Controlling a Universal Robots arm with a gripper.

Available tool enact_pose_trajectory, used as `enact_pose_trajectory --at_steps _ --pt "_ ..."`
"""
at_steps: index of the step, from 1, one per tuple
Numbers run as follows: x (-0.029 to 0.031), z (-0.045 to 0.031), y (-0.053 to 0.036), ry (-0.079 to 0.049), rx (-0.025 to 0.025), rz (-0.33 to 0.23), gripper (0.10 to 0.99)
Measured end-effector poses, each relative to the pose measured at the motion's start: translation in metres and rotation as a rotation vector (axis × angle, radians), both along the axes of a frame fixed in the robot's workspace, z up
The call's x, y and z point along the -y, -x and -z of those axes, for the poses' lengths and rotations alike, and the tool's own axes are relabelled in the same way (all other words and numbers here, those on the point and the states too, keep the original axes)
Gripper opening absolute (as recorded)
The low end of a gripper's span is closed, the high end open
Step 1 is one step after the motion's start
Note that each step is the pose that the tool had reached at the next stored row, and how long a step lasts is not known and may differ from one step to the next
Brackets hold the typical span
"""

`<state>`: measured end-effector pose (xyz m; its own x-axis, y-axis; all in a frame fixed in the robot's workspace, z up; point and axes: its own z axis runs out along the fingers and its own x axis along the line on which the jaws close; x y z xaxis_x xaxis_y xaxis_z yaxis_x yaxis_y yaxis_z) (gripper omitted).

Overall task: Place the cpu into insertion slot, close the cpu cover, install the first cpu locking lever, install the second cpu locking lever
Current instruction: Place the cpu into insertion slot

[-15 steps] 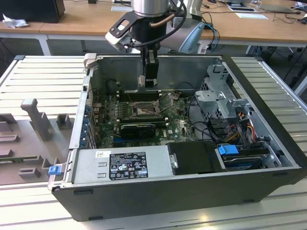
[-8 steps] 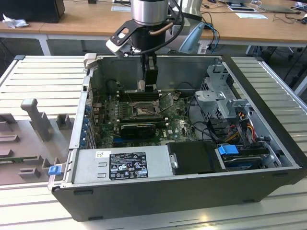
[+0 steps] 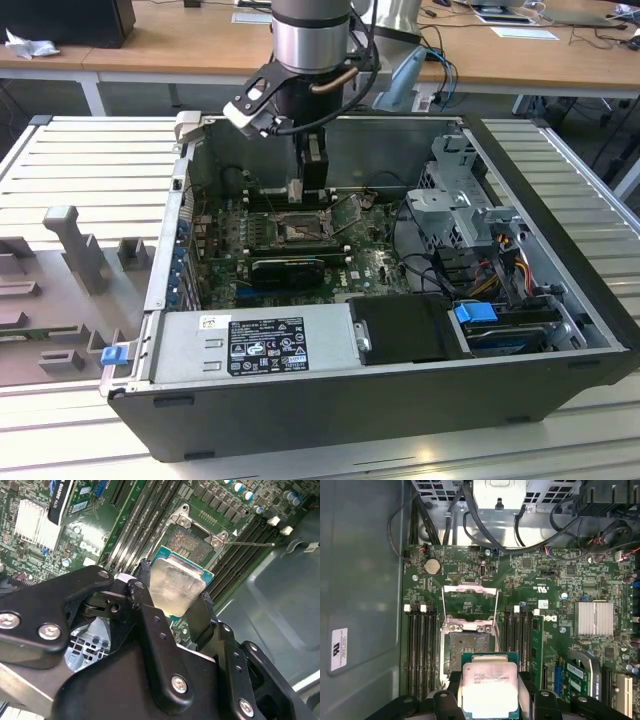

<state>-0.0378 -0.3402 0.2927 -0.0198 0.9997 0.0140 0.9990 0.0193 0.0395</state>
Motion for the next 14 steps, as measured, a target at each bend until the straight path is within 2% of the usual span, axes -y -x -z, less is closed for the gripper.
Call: enact_pose_trajectory --at_steps 3,9,14 --pt "-0.0033 0.0079 0.0 0.0 -0.0001 0.0 0.533" --pt "-0.0146 0.0215 0.0 0.0 0.0002 0.0 0.533" --pt "-0.015 0.0358 0.0 0.0 0.0 0.0 0.533"
